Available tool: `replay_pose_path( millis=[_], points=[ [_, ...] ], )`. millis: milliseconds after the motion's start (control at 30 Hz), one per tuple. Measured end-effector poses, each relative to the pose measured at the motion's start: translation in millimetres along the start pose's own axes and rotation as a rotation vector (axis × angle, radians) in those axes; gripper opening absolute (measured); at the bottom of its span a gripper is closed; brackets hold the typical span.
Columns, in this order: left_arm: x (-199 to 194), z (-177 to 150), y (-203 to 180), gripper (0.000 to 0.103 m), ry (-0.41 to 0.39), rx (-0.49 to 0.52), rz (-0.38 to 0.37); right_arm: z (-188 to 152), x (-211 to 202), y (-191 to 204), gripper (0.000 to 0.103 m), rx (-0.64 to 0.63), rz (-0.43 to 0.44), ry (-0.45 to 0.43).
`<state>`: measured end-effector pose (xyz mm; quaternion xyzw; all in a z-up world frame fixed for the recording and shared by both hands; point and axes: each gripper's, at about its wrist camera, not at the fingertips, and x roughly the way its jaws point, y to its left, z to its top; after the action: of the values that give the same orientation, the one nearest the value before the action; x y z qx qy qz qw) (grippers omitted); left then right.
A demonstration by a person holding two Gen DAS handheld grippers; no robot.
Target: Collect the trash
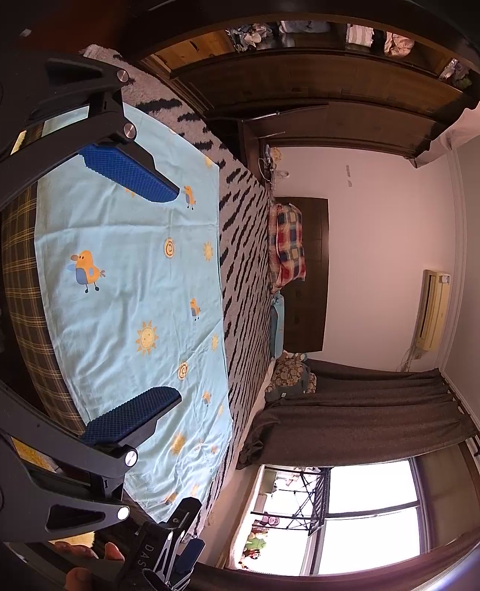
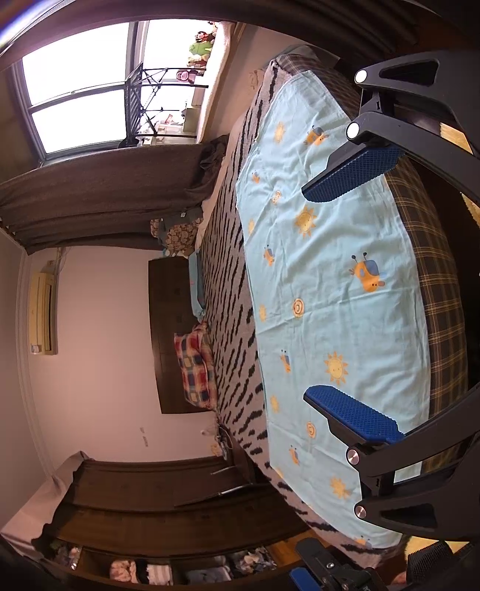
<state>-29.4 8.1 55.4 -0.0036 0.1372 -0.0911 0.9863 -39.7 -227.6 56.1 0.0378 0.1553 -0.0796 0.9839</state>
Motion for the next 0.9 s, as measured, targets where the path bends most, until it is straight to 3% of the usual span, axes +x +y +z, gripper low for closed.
replay_pose_path(
  millis=[900],
  points=[
    [1.0,-0.8,0.9,0.095,0.004,0.006,-0.001,0.0,-3.1,5.5,0.100,0.007,-0.002,0.004]
  ],
)
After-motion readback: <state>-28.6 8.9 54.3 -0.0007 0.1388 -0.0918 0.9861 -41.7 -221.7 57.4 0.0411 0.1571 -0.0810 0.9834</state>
